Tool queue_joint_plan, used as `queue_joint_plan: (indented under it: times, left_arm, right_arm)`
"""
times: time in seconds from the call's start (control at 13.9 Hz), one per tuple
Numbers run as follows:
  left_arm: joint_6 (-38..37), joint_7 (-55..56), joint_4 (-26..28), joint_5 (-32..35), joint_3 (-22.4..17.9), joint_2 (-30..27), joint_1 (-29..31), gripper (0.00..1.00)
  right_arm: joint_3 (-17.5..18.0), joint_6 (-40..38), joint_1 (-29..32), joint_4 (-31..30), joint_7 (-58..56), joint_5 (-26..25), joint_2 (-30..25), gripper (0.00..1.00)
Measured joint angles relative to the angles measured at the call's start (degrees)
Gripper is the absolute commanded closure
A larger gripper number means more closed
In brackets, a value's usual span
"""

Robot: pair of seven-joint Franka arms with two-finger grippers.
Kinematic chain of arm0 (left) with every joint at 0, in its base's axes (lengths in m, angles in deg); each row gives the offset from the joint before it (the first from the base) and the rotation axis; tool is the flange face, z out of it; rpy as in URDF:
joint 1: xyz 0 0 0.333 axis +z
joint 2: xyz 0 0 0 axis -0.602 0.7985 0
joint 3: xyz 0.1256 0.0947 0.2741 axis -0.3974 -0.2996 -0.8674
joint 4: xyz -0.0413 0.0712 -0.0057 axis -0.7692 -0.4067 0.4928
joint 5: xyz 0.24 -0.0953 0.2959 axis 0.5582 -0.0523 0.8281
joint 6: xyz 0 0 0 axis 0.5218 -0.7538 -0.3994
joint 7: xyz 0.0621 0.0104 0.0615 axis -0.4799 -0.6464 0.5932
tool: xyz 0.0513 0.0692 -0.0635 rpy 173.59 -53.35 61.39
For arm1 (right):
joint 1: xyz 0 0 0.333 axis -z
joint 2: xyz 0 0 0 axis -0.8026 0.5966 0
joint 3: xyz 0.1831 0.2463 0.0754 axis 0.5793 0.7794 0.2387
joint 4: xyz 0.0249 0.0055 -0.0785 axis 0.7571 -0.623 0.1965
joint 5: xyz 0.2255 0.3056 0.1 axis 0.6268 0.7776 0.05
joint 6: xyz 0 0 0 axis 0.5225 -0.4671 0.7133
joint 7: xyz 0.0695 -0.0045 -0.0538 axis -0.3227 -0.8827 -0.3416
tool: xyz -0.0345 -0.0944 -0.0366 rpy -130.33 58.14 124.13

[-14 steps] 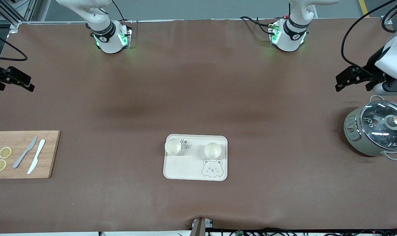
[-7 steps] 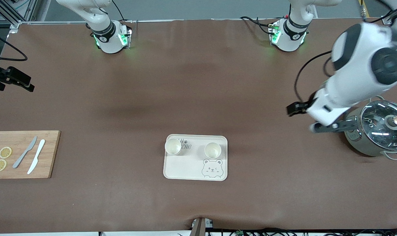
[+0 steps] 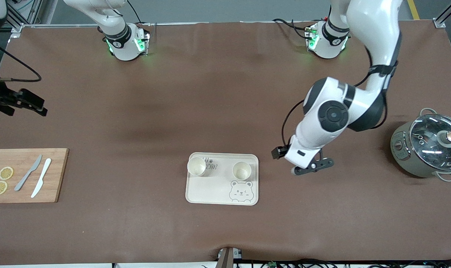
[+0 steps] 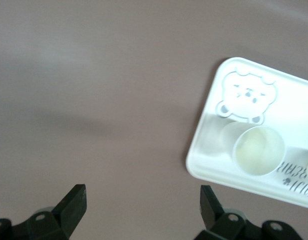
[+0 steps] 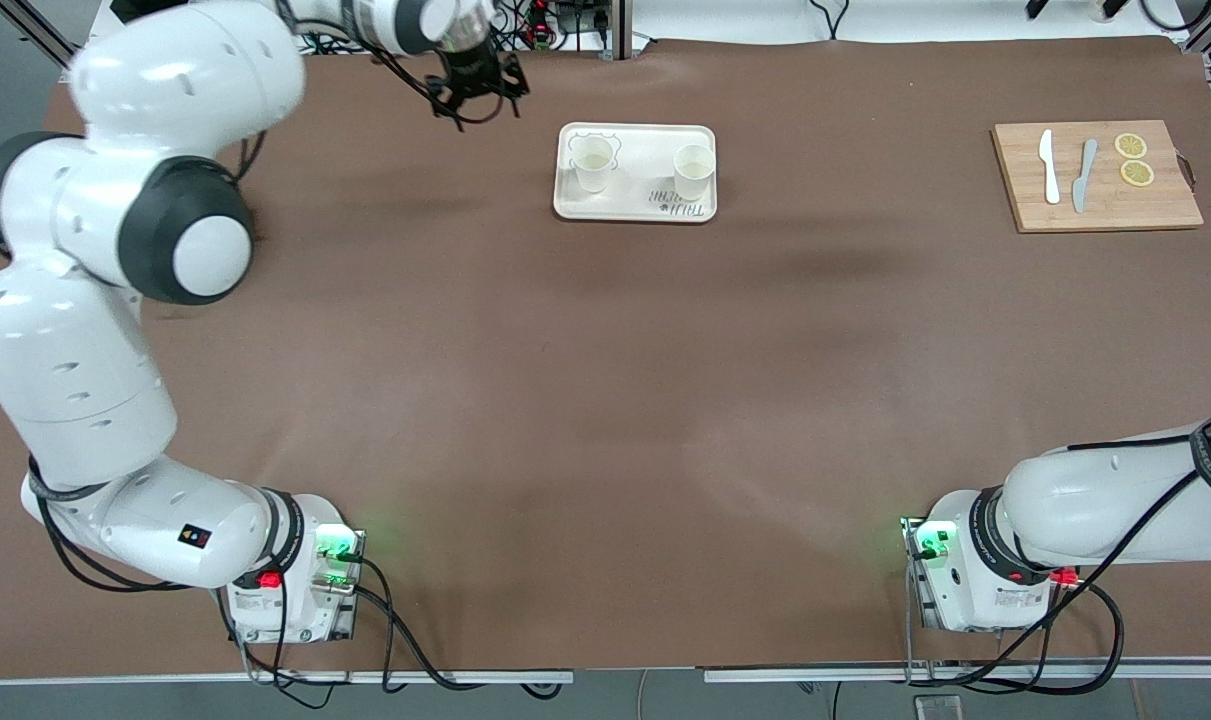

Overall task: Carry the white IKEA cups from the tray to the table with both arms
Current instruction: 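Reach the left gripper to one cup while the right gripper reaches the other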

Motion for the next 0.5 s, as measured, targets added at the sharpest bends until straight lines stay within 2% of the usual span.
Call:
queue_joint_plan:
  times: [0.14,0.22,0.29,0.36,0.5]
  left_arm:
    - [4.44,2.22,-0.39,0.00,-0.04,2.66,-1.11,0.00]
    - [5.72,3.53,-0.79,0.00,-0.09,3.90,-1.85,0.04]
    - [6.43,4.99,-1.50,0.00,-0.28,5.10,-2.71,0.16]
    - [7.05,6.01,-2.41,0.00,-0.41,6.27,-3.46,0.20]
    - [9.90,7.02,-3.81,0.00,-0.54,8.30,-4.45,0.20]
  right_arm:
    - [0.01,0.56,-0.45,-0.02,0.00,0.01,4.46,0.00]
    - [0.02,1.04,-0.84,0.00,0.00,0.03,6.54,0.00]
    - [0.03,1.88,-1.29,0.01,0.00,0.19,8.43,0.00]
    - [0.04,2.97,-1.81,0.01,0.00,0.55,10.23,0.00]
    - [0.08,6.88,-3.40,0.00,0.01,1.59,13.98,0.00]
